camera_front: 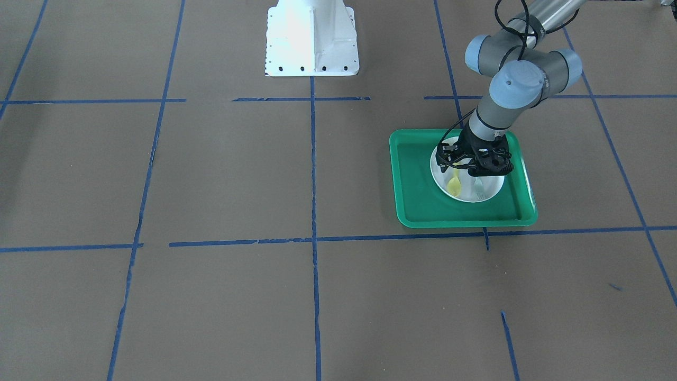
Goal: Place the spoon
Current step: 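Grasp the yellow spoon with the left gripper and lift it off the plate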
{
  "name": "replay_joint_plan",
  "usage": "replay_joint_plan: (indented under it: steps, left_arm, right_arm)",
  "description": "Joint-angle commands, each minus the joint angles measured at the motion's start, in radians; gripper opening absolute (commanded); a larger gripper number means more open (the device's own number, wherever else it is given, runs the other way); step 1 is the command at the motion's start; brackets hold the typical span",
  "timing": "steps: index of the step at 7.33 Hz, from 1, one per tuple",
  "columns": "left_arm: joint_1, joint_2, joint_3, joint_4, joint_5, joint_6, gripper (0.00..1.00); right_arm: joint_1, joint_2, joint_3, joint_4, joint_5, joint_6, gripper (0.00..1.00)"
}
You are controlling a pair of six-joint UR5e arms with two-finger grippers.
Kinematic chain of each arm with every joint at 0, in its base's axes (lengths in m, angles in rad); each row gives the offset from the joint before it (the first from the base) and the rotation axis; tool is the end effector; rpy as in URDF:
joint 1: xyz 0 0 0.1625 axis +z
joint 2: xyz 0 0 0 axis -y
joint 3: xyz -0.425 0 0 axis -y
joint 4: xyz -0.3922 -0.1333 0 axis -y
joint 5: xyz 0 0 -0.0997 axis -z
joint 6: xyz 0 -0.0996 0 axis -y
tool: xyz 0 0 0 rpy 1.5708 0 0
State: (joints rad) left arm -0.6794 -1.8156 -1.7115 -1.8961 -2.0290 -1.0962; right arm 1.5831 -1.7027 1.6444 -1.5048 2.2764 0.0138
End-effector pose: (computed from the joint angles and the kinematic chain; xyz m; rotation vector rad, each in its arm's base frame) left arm 0.4109 -0.4466 0.4300 0.0132 0.8234 -0.0303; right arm 0.0741 -0.4350 0.6817 0.0069 -0.7056 0.0223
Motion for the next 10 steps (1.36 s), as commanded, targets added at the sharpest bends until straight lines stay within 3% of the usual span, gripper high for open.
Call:
replay_joint_plan:
  steps: [1, 7, 10]
  left_arm:
    - [0.001, -0.002, 0.001, -0.001, -0.001, 0.002, 0.67]
    - [-0.002, 0.010, -0.016, 0.000, 0.001, 0.007, 0.14]
    - [-0.017, 0.021, -0.116, 0.052, -0.008, 0.021, 0.07]
  right_arm:
    - [0.000, 0.000, 0.000, 0.000, 0.000, 0.000, 1.00]
    - [0.000, 0.000, 0.000, 0.000, 0.000, 0.000, 1.00]
    - [0.000, 0.000, 0.000, 0.000, 0.000, -0.001, 1.00]
